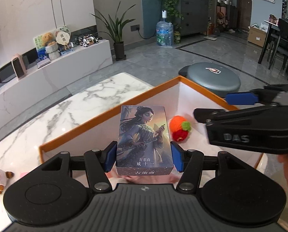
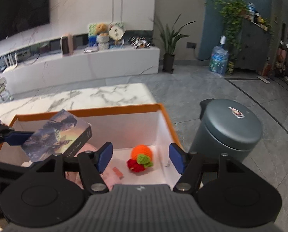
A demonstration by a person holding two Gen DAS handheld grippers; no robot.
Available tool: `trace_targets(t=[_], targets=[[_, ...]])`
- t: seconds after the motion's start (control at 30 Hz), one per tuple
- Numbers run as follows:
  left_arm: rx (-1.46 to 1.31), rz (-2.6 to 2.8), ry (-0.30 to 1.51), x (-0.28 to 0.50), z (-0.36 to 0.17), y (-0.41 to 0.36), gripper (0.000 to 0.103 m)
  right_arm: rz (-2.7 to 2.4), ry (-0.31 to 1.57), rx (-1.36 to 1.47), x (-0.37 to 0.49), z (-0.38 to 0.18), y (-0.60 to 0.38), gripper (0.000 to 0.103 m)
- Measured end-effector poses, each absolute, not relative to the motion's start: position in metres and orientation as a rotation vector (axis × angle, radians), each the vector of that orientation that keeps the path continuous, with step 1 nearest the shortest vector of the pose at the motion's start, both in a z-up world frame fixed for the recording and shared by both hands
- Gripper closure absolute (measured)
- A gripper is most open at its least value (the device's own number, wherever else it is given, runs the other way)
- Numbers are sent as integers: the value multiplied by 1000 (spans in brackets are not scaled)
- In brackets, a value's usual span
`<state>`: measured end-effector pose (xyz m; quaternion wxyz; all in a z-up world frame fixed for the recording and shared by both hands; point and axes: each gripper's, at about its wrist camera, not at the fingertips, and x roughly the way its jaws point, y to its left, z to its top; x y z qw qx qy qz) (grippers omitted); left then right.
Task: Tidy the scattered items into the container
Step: 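Open the right tool to drop the ball while the left tool lowers the card box inside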
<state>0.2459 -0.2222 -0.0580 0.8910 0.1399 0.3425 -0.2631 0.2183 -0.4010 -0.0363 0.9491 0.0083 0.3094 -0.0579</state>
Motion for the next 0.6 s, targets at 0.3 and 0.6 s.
trace_targets(t=[0.3,0.6], targets=[[313,-607,734,243,-68,-248,36,-212,587,123,184,-35,-430,35],[355,-649,797,244,-84,-273,36,-286,570,67,181,-43,-432,49]])
